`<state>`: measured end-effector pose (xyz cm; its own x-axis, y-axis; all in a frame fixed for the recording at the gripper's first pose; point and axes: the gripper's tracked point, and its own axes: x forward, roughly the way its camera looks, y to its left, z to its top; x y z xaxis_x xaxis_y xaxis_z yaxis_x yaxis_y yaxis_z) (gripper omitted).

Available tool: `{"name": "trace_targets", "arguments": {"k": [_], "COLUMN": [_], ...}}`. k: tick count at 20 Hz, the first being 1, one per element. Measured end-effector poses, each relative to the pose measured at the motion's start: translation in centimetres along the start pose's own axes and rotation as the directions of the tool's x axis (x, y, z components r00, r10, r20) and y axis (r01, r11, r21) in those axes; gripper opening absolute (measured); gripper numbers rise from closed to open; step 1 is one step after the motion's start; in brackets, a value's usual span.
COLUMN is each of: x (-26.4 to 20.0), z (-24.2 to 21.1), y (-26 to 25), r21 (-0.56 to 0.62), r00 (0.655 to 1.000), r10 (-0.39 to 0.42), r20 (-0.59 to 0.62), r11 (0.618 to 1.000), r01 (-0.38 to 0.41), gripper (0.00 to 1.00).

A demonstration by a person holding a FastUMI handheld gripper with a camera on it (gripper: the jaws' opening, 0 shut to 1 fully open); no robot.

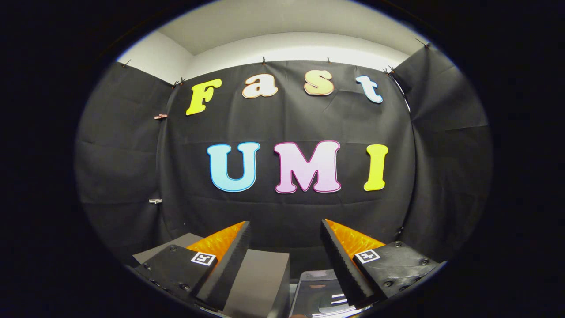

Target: Put the clothes into the washing machine and then close the washing machine lid.

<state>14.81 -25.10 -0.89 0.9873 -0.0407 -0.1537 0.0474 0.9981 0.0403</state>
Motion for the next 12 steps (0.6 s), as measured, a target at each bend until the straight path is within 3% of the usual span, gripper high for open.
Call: {"name": "trace_targets", "arguments": {"k": [12], "x": [0.22], "z": [0.36], "y": [0.33], "r21": [-0.001], "r00": [1.000], "r10": [0.006], "r20": [0.000], "r11": [1.000], "r01": [-0.006], "gripper": [0.99]}}
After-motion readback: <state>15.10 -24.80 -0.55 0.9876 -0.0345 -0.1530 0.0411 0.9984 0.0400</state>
